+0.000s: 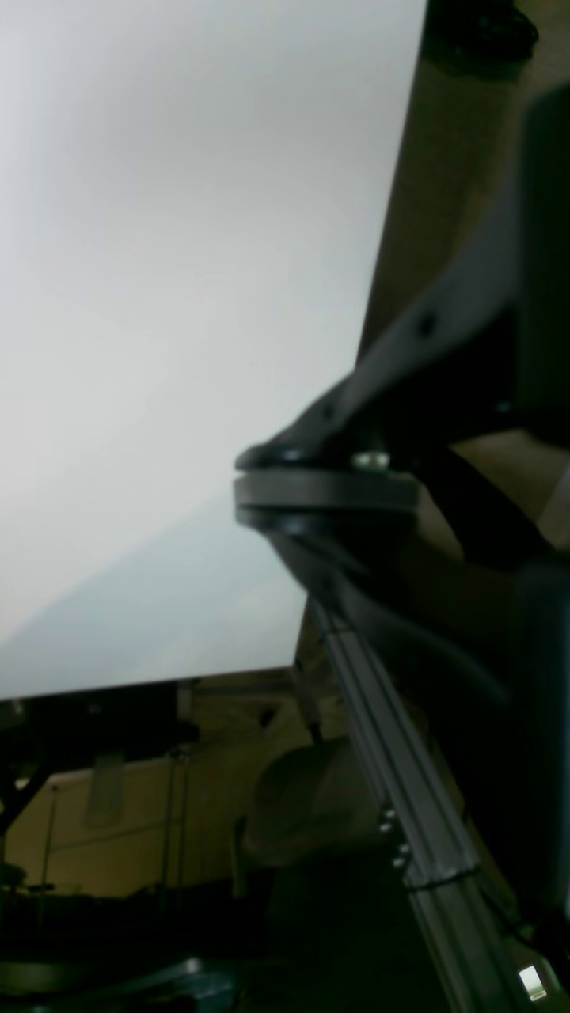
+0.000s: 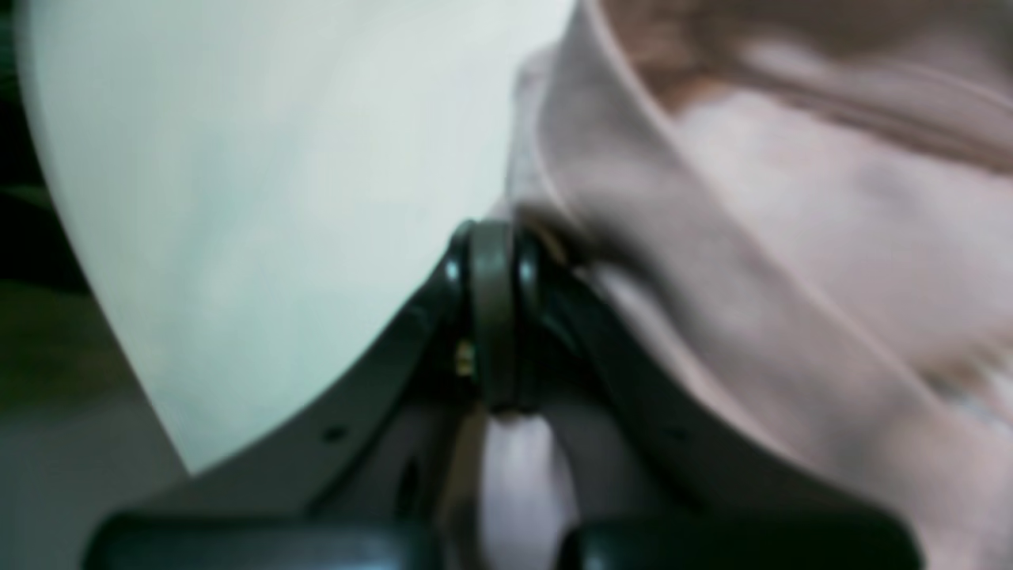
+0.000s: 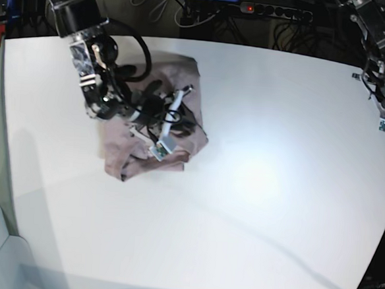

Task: Layout the t-shirt on the table in an organized manner, then fold the t-shirt properly

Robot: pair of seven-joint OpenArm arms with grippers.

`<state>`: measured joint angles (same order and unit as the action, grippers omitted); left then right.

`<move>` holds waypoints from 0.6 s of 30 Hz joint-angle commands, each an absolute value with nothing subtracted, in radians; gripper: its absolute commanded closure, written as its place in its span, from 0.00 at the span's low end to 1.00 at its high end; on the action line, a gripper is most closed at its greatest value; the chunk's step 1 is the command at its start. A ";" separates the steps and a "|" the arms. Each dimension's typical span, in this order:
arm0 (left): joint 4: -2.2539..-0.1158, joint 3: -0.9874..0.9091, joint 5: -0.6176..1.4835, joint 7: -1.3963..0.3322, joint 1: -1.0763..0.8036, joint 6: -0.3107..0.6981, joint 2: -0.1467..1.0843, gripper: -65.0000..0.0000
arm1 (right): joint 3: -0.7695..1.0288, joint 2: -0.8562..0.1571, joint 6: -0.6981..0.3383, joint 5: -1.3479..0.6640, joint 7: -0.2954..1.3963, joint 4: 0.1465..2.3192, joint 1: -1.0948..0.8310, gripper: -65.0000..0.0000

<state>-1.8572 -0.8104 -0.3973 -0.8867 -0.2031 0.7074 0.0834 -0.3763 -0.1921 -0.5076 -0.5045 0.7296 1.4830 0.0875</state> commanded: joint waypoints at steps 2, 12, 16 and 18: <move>-1.874 -0.814 -0.398 -0.883 -0.197 0.698 0.090 1.00 | -0.358 -0.202 -0.524 -0.532 0.736 1.667 0.067 1.00; -1.863 -0.740 -0.398 -0.875 -0.286 0.698 0.019 1.00 | -0.116 -0.209 -0.524 -0.527 0.874 2.018 -0.225 1.00; -1.867 -0.679 -0.397 -0.874 -0.360 0.698 -0.002 1.00 | -0.045 -0.252 -0.524 -0.527 0.872 2.022 -0.349 1.00; -1.867 -0.670 -0.397 -0.874 -0.384 0.698 -0.019 1.00 | -0.018 -0.277 -0.524 -0.527 0.872 2.018 -0.403 1.00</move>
<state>-1.8469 -0.6712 -0.3927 -0.8822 -0.3832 0.7040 -0.0212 -0.0231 -0.2703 -0.5224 -0.5053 0.8959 2.0018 -0.4042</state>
